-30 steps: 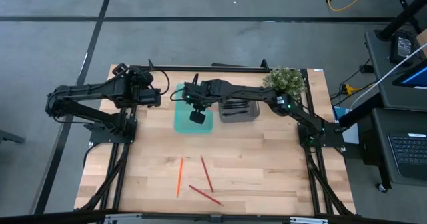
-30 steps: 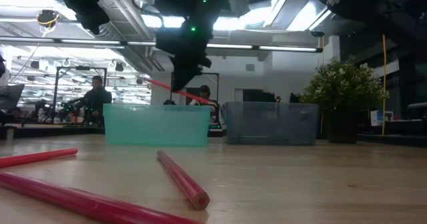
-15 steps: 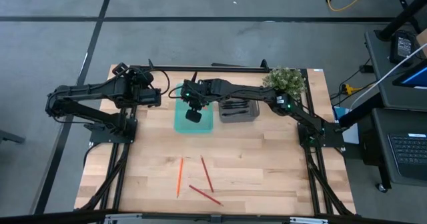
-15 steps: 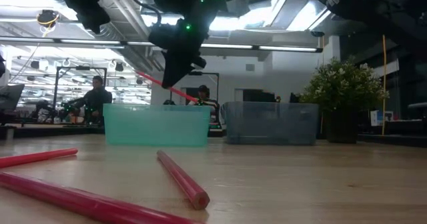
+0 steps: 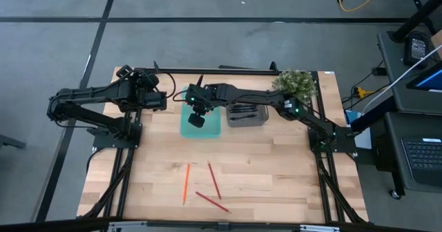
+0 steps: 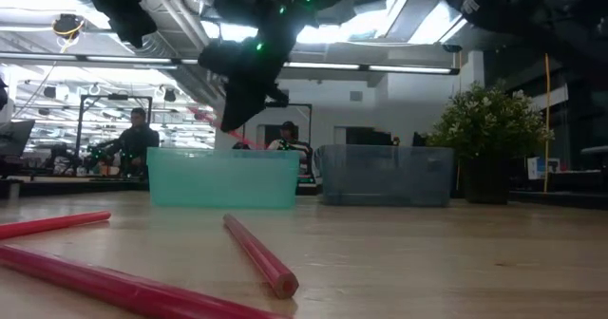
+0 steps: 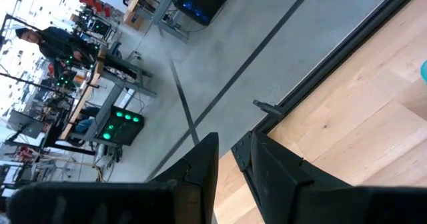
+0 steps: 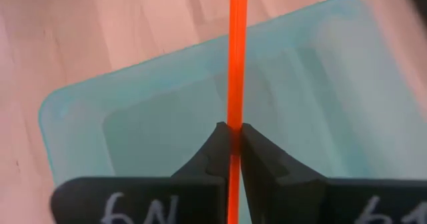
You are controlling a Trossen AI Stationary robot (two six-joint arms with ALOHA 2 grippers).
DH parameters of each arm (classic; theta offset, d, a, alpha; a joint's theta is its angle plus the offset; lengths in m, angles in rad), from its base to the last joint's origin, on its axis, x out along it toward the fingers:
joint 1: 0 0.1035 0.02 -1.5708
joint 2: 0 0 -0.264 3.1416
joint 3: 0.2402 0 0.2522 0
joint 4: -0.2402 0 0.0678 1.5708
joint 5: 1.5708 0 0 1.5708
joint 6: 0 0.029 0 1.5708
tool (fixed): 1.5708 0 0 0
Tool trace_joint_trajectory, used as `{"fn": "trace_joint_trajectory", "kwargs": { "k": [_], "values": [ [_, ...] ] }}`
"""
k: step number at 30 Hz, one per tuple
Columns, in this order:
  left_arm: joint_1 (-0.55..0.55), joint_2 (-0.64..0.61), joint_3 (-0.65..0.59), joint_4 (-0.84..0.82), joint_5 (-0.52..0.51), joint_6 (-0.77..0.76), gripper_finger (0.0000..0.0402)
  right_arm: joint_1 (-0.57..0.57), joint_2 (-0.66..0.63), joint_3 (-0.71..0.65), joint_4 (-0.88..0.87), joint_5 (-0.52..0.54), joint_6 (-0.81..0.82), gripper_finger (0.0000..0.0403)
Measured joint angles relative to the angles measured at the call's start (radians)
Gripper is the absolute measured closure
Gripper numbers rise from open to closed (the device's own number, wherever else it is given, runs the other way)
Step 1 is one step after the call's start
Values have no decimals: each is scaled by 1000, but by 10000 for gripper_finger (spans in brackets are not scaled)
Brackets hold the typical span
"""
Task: Sort pens & pencils
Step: Put the orange pencil into the green bin
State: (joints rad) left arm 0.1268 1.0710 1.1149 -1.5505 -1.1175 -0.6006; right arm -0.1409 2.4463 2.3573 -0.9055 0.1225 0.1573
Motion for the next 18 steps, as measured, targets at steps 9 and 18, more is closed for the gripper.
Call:
{"fn": "trace_joint_trajectory", "kwargs": {
  "k": [9,18],
  "values": [
    [0,0,0,0,2,0,317,-7,56,-2,-7,-18,18,380],
    [0,0,0,0,1,0,317,-23,55,-1,-43,-11,48,380]
  ]
}}
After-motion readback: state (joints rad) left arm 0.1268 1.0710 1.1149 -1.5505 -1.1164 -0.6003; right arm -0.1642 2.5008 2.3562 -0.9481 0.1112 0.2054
